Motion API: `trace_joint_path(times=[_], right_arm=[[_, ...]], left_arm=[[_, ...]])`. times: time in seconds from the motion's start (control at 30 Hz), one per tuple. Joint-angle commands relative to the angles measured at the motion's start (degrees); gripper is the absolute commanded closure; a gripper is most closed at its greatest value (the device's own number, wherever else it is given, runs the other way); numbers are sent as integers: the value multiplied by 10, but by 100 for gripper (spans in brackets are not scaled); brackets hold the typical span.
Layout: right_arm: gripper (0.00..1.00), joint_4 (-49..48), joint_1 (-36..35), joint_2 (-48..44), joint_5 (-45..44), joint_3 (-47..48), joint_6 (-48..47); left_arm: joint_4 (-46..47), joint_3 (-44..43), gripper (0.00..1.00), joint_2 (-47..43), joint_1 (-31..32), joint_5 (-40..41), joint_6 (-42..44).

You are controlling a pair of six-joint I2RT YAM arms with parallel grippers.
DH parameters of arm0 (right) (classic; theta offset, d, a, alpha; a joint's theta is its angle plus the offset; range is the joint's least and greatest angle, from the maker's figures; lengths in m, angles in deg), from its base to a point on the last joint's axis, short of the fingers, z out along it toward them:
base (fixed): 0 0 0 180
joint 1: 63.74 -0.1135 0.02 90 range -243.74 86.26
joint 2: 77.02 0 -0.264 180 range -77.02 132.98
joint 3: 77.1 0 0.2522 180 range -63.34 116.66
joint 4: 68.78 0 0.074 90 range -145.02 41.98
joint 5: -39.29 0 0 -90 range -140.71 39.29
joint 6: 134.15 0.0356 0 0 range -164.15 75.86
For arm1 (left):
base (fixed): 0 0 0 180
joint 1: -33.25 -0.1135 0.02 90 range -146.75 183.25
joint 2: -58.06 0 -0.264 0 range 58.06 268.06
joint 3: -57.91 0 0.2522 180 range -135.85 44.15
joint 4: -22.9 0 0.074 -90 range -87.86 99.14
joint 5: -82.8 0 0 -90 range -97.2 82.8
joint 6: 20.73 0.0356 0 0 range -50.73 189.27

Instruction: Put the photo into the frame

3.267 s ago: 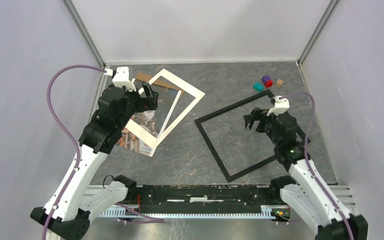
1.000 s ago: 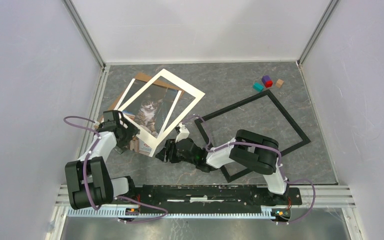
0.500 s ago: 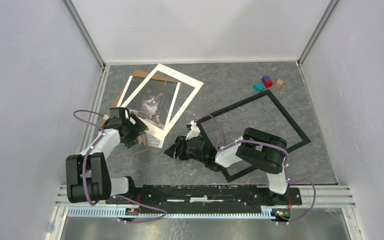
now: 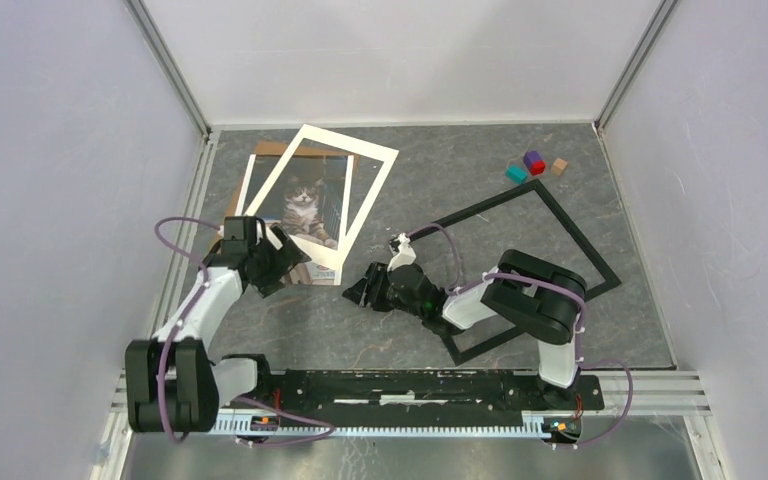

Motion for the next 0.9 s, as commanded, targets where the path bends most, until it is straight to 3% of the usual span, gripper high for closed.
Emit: trace_joint_path(times=[0.0,0.17,0.37,0.87], right_arm=[[40,4,12,0,9,13,2],[40,20,12,15,17,40,0],[40,43,12,38,27,76,-12],[41,87,11,81,48,126,40]], left_arm=[[-2,-23,0,-51,1,77,-11],[51,-61,0,29,0,78,-32],[-6,-130,0,151,1,65,26],[-20,-63,0,143,0,74,27]])
